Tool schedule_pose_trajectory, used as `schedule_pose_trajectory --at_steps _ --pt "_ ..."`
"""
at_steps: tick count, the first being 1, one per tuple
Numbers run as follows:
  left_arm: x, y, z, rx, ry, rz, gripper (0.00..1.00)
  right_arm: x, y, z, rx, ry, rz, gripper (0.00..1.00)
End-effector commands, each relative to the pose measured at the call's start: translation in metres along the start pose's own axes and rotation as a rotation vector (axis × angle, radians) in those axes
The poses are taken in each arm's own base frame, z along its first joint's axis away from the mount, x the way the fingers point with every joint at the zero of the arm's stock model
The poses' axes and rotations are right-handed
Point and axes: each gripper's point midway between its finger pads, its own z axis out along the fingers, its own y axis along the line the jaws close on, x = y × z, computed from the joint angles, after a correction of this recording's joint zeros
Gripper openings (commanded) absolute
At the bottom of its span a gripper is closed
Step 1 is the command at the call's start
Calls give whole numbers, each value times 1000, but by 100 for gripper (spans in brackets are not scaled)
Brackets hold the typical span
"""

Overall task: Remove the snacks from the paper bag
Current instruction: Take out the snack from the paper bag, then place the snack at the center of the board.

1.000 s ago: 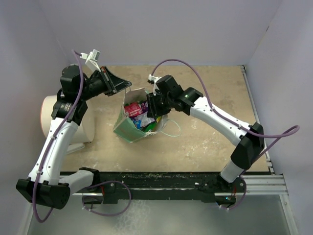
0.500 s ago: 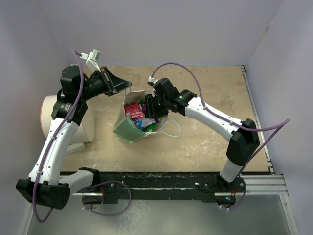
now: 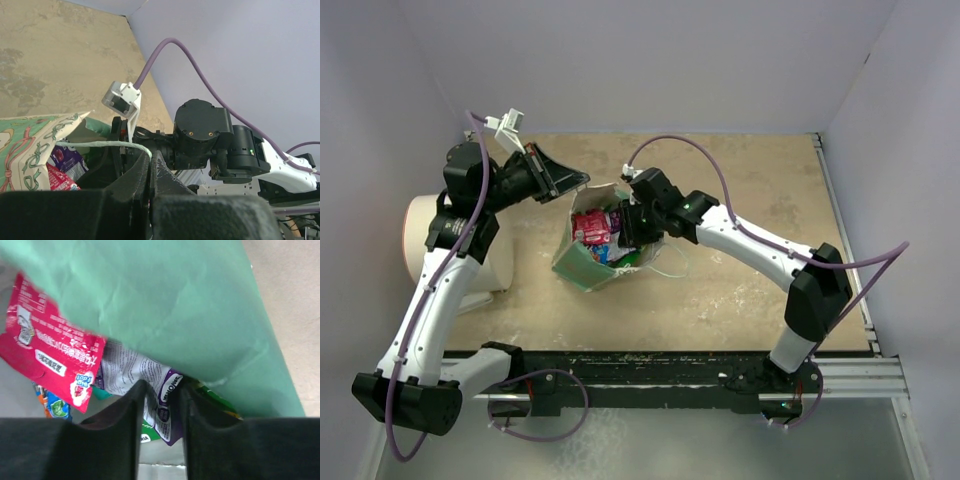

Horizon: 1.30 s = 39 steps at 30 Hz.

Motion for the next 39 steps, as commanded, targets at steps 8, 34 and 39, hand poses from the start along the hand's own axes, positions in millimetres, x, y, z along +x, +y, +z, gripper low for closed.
schedule_pose_trajectory --at_steps 8,34,39 --pt "-8 -18 -9 47 -46 41 0 -54 49 -62 -178 -203 6 0" --pt "-26 -8 -10 -43 -126 82 0 -117 54 -248 -147 -592 -24 0" --pt "-28 -10 -11 -48 -126 95 0 -139 8 -279 91 -738 40 0"
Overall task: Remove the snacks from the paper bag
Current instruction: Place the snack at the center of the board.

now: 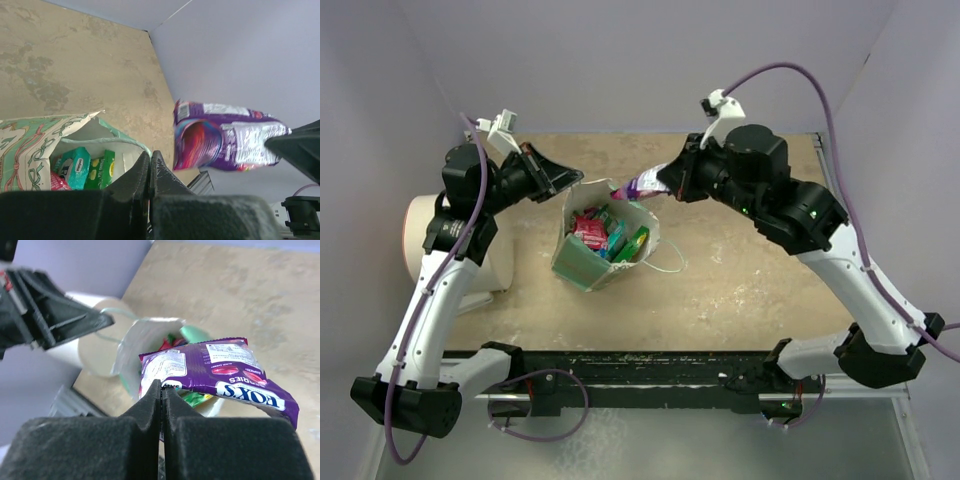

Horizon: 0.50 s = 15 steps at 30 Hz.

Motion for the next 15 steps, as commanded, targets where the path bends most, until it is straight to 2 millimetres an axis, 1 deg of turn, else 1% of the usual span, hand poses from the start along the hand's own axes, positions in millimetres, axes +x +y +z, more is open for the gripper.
schedule_pose_trajectory --at_steps 1,2,3,4,5,8,11,15 --pt "-19 -25 -11 49 -63 81 0 -50 -50 -28 251 -202 -23 0" --pt "-18 -24 -11 47 -57 84 0 -52 -63 -29 296 -210 -18 0" --pt "-18 -24 -11 47 -52 91 0 -52 -81 -27 343 -211 1 0" --pt "-18 -24 -12 45 -48 106 0 -49 -96 -25 365 -201 29 0" --pt "-17 -24 -12 40 -41 110 0 -48 -116 -24 403 -207 60 0" --pt "-16 -21 -13 20 -29 128 0 -35 -162 -16 484 -220 98 0" --pt "-14 -20 -13 18 -20 121 0 -21 -213 -9 587 -224 140 0" --pt "-10 -20 -13 23 15 144 0 -10 -283 4 717 -212 196 0"
